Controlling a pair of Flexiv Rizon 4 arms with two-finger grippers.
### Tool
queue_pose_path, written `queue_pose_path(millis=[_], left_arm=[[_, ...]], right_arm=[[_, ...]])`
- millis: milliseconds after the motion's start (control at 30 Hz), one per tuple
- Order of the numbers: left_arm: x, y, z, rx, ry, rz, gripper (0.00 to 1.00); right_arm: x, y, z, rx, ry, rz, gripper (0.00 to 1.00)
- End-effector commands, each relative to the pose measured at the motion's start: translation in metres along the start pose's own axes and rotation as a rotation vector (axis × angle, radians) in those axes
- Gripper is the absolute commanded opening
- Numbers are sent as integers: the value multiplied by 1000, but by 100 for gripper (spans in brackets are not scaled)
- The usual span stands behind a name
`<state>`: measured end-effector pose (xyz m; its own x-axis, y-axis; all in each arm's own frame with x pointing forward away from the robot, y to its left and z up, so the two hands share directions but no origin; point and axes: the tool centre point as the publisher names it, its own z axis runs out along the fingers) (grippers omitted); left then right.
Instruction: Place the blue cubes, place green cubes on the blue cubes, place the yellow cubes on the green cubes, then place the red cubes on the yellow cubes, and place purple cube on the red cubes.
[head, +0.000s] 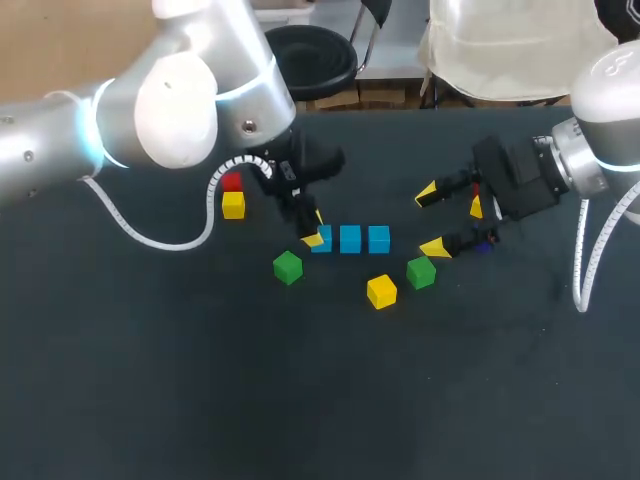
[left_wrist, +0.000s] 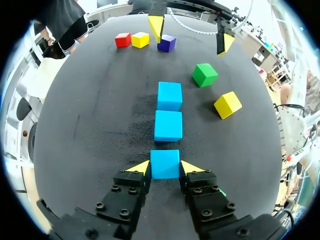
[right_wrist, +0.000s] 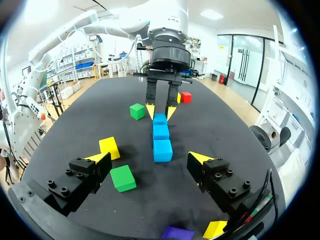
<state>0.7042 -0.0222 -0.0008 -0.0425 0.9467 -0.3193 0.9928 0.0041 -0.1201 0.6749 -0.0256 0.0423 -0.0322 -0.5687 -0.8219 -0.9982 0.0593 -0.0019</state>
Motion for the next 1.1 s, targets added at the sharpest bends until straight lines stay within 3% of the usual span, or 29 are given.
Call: queue_pose_path(millis=[33,933,1067,1100], left_arm=[[1,3,1,2,1,-1,0],[-1,5,2,2,-2,-7,0],[-1,4,1,7,-23,-23,50],[-1,4,1,8,-25,-25,66]], right_arm=[[0,0,0,0,-2,-1,100],[0,0,0,0,-2,-1,100],[0,0,0,0,-2,-1,100],[0,0,0,0,-2,-1,100]])
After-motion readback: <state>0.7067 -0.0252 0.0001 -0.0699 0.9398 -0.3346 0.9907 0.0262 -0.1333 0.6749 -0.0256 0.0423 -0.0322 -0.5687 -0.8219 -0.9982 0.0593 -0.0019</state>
